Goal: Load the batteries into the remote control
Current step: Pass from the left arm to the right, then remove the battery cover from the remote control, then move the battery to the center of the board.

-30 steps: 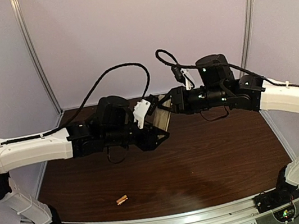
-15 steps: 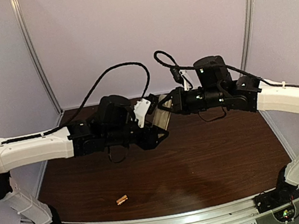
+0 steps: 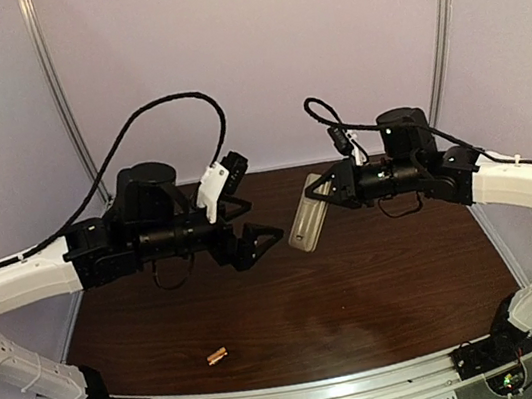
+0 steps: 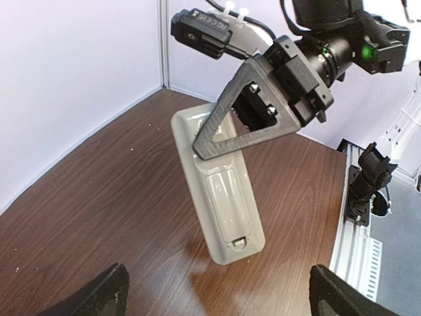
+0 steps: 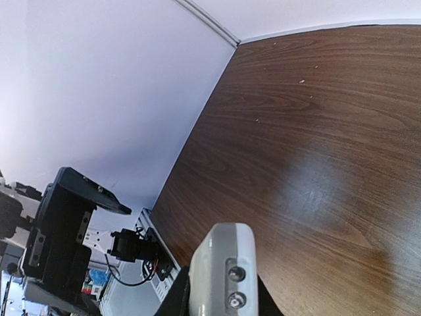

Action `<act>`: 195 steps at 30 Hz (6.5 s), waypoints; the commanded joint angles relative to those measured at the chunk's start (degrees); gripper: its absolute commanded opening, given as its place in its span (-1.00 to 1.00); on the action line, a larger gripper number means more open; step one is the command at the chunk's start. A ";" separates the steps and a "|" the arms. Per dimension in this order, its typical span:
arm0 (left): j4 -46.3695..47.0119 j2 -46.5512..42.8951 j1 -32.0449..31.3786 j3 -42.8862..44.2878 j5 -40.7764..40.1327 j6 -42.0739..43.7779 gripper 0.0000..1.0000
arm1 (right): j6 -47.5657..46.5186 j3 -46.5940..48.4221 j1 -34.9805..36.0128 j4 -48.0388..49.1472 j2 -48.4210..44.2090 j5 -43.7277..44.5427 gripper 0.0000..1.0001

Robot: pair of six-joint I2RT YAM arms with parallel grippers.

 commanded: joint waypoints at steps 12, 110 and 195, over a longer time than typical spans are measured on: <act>5.28 -10.74 -6.95 -12.33 1.44 32.92 0.41 | 4.76 -5.05 -0.71 7.06 1.24 -21.92 -1.00; 2.85 6.89 -15.41 -5.19 -19.85 47.17 -0.16 | 10.35 -9.20 -1.97 9.95 4.70 -21.51 -1.00; -24.18 19.90 5.21 -15.88 -5.30 -9.94 -0.52 | 2.49 -20.50 -12.04 10.27 -0.70 -18.91 -1.00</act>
